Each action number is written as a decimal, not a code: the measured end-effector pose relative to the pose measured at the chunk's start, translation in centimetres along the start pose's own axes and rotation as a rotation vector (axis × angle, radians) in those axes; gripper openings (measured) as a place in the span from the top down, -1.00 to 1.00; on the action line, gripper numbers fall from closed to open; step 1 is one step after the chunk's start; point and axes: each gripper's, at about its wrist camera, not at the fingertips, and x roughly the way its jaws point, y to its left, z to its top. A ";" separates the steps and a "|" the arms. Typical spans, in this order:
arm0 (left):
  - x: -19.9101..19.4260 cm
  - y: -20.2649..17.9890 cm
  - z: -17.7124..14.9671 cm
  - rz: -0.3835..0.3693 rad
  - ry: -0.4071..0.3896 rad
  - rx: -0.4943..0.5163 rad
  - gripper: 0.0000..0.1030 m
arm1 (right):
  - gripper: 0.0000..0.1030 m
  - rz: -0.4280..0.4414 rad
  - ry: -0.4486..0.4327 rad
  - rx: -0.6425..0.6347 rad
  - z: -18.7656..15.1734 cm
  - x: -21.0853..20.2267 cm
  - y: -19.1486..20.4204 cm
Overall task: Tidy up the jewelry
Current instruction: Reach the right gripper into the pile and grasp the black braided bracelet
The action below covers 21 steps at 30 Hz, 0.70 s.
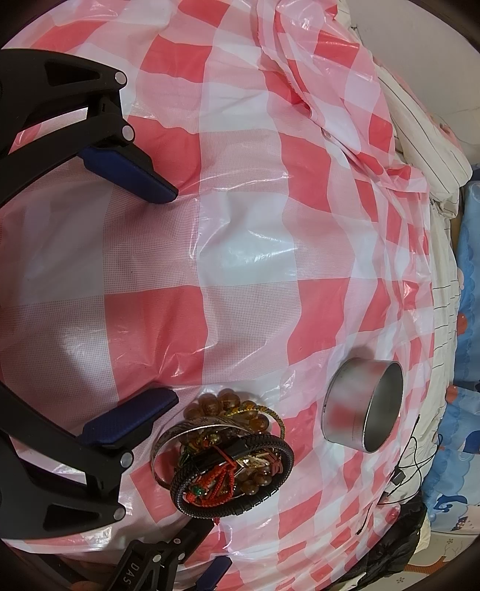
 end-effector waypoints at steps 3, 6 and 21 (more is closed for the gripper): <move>0.0 0.0 0.0 0.000 0.000 0.000 -0.88 | -0.88 0.000 0.000 0.000 0.0 0.0 0.0; 0.0 0.0 -0.1 0.001 0.000 0.001 -0.88 | -0.88 0.000 0.000 0.000 0.0 0.0 0.0; -2.7 1.0 0.4 -0.022 -0.106 0.010 -0.88 | -0.88 0.036 -0.081 0.025 1.1 -3.1 -0.3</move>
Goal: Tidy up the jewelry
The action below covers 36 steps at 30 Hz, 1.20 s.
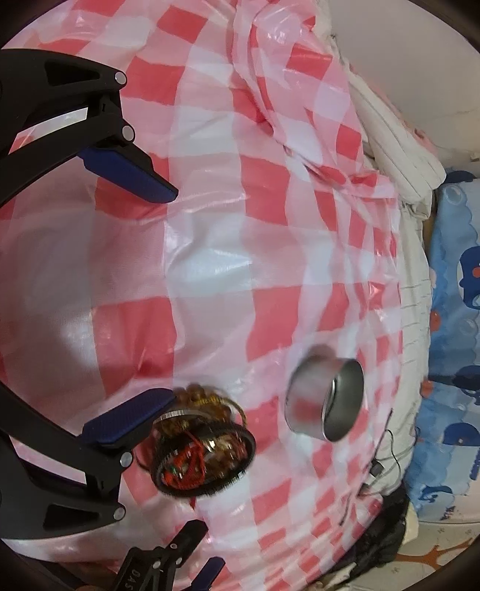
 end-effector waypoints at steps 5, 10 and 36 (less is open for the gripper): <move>-1.3 -0.7 0.2 -0.015 -0.030 0.036 -0.88 | -0.87 0.115 0.003 -0.104 1.4 0.0 2.5; -1.5 -0.6 0.6 -0.013 -0.033 0.012 -0.88 | -0.42 0.244 0.081 -0.119 2.8 1.8 3.5; -2.2 -2.9 0.6 -0.046 -0.067 0.096 -0.88 | 0.81 0.443 0.043 0.021 4.5 0.9 1.4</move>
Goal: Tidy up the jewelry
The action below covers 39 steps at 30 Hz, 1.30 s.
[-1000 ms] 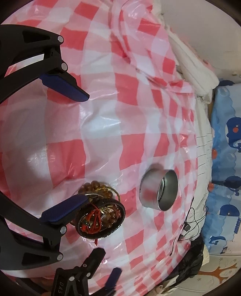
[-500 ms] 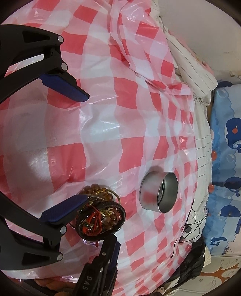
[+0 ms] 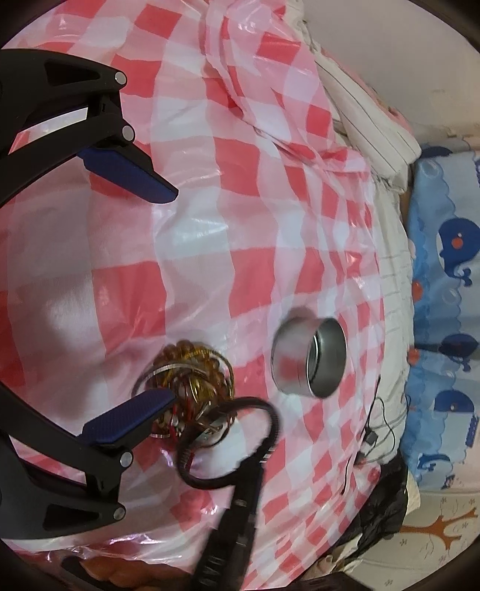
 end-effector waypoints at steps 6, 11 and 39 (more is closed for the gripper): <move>-1.2 -2.1 0.1 -0.104 -0.085 0.098 -0.88 | 0.81 -0.036 -0.019 0.102 0.9 -1.2 -3.1; -0.6 -4.3 0.6 -0.144 -0.114 0.200 -0.87 | 0.81 -0.075 -0.010 0.148 1.1 -1.3 -4.3; 2.9 -6.4 2.8 -0.271 -0.044 0.380 0.93 | 0.40 -0.280 0.135 0.039 -1.0 2.6 -4.6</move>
